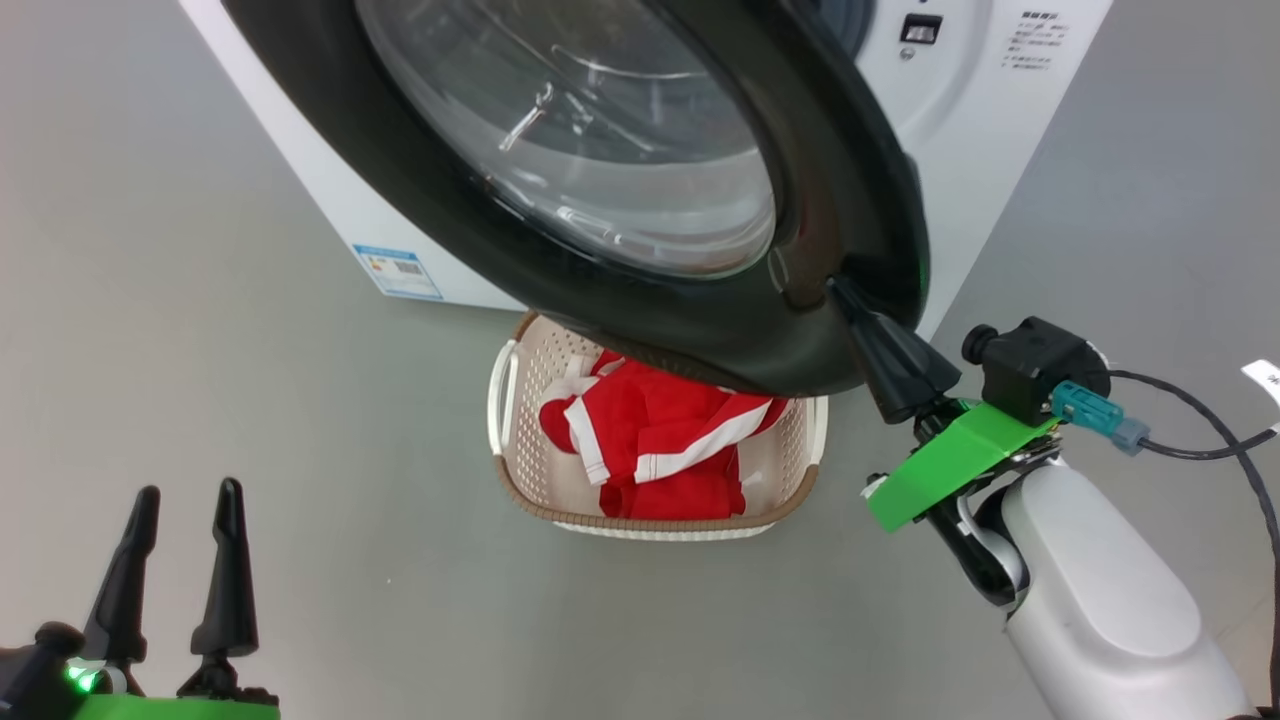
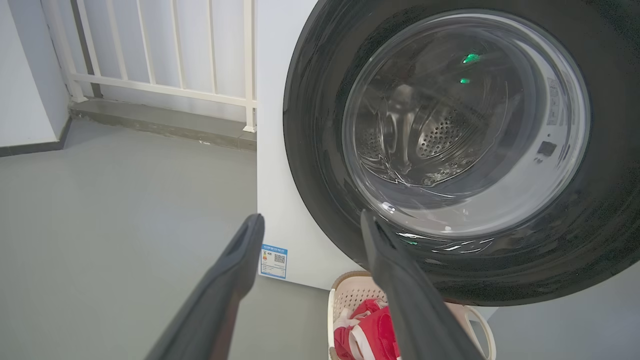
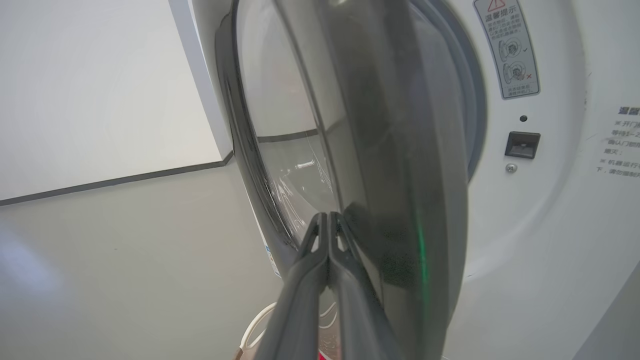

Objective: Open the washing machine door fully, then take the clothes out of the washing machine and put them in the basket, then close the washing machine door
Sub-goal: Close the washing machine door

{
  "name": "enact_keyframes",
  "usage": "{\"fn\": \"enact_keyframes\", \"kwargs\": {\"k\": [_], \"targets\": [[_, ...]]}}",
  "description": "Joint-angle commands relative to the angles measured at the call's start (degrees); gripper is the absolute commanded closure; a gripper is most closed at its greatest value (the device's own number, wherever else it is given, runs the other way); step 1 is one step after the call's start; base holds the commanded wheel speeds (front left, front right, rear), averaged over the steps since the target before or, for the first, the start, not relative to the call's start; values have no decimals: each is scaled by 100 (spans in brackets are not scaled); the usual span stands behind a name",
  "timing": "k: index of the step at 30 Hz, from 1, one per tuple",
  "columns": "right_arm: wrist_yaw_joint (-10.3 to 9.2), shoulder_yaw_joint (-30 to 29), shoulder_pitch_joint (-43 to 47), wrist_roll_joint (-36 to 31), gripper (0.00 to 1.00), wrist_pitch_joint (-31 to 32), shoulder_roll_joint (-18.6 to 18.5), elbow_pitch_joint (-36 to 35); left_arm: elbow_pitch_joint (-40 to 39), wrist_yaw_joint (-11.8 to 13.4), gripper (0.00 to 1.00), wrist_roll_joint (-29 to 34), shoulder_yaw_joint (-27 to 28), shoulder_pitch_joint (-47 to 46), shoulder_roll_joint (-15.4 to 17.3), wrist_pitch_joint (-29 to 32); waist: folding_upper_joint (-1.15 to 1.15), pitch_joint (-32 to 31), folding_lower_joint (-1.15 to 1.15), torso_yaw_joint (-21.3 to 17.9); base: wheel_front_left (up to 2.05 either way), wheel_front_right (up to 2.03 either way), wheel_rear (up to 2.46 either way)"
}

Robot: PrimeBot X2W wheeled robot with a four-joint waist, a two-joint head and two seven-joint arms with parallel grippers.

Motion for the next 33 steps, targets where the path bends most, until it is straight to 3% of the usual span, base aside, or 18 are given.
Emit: {"fn": "enact_keyframes", "kwargs": {"k": [1, 16, 33], "targets": [[9, 1, -116, -48, 100, -27, 20, -136, -121, -17, 0, -21, 204, -245, 162, -70, 0, 111, 0, 61, 0, 0, 0], [9, -586, -778, -231, 100, -27, -271, -70, -197, -17, 0, -116, 148, -611, 188, -70, 0, 756, 0, 263, 0, 0, 0], [9, -945, -2225, -553, 100, -27, -671, 637, -263, -18, 0, -137, 156, -887, 130, -70, 0, 1220, 0, 650, 0, 0, 0]]}}
